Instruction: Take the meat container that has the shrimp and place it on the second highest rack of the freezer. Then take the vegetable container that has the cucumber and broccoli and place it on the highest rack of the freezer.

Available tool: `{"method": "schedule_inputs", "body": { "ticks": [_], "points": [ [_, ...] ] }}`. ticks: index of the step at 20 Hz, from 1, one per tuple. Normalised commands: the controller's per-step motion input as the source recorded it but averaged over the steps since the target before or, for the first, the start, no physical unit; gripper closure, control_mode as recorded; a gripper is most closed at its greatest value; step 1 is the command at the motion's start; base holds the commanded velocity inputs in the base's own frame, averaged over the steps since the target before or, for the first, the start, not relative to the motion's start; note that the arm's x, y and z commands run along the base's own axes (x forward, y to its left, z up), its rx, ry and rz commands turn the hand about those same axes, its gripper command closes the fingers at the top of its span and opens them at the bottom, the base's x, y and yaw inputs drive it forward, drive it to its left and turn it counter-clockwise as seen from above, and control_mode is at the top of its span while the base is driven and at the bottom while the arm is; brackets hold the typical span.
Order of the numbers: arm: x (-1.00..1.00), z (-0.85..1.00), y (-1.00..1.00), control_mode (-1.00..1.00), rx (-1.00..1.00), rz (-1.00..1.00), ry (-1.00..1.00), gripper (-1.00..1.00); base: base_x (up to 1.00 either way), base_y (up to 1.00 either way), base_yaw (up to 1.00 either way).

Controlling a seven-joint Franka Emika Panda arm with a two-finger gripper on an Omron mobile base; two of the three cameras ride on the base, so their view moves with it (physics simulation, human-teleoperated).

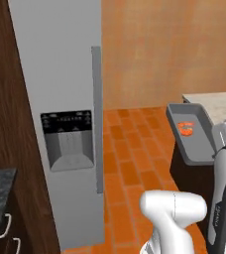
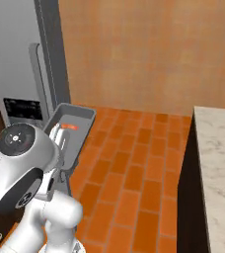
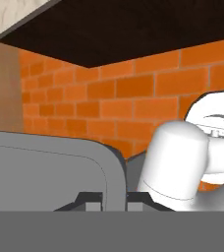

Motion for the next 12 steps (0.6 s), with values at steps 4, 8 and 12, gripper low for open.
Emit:
{"method": "schedule_inputs", "body": {
  "ticks": [4, 8, 12],
  "points": [
    [0.0, 0.0, 0.0, 1.0, 0.0, 0.0, 0.0, 1.0, 0.87, -0.99, 0.19],
    [0.0, 0.0, 0.0, 1.0, 0.0, 0.0, 0.0, 1.0, 0.77, -0.66, 0.22],
    [0.0, 0.0, 0.0, 1.0, 0.0, 0.0, 0.0, 1.0, 1.0, -0.17, 0.16]
  ]
}}
